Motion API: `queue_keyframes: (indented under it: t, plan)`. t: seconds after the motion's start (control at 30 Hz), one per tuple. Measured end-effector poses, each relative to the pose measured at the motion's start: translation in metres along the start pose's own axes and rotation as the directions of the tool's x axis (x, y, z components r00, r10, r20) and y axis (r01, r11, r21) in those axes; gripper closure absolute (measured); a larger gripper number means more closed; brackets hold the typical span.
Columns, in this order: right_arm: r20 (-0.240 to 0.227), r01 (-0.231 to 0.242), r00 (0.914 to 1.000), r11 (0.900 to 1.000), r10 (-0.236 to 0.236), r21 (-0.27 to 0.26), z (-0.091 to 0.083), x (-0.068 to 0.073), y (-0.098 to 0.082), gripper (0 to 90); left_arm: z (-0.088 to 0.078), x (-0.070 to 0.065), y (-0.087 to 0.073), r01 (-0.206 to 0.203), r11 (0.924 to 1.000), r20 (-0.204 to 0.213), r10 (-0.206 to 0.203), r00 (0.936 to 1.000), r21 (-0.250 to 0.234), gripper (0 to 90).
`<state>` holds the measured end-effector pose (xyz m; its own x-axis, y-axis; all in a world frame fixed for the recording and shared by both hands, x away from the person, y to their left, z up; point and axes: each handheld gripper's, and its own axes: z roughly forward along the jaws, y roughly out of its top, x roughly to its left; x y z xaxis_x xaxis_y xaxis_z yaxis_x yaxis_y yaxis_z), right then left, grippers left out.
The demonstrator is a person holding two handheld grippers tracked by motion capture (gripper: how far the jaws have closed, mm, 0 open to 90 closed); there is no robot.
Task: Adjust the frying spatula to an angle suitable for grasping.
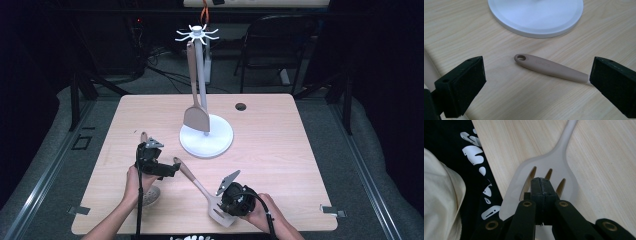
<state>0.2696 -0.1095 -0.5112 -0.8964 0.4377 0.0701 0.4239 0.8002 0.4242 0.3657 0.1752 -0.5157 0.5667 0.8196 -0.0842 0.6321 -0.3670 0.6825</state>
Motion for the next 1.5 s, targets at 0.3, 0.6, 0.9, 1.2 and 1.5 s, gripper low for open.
queue_keyframes:
  t: [0.3, 0.6, 0.9, 1.2, 1.5]
  plan:
    - [-0.022, -0.019, 0.9995, 0.997, 0.021, 0.073, 0.016, -0.001, -0.003, 90.0, 0.002, -0.003, 0.0, -0.007, 0.9999, 0.008, 0.007, 0.9999, 0.014, 0.1]
    - [-0.034, -0.014, 0.9992, 0.988, 0.02, 0.154, 0.036, -0.002, -0.006, 90.0, 0.005, -0.011, 0.0, 0.016, 0.9997, 0.056, -0.017, 0.9983, 0.019, 0.3]
    - [-0.035, -0.002, 0.9994, 0.988, 0.008, 0.154, 0.036, -0.002, -0.006, 90.0, 0.018, -0.021, 0.002, 0.051, 0.9968, 0.084, -0.056, 0.9949, 0.062, 1.5]
    - [-0.043, 0.01, 0.9991, 0.986, -0.003, 0.165, 0.035, -0.003, -0.005, 90.0, 0.033, -0.027, 0.005, 0.131, 0.9862, 0.1, -0.141, 0.9849, 0.102, 4.2]
    - [-0.037, 0.026, 0.9991, 0.984, -0.02, 0.175, 0.035, -0.004, -0.005, 90.0, 0.049, -0.027, 0.008, 0.198, 0.9702, 0.114, -0.214, 0.9701, 0.14, 20.6]
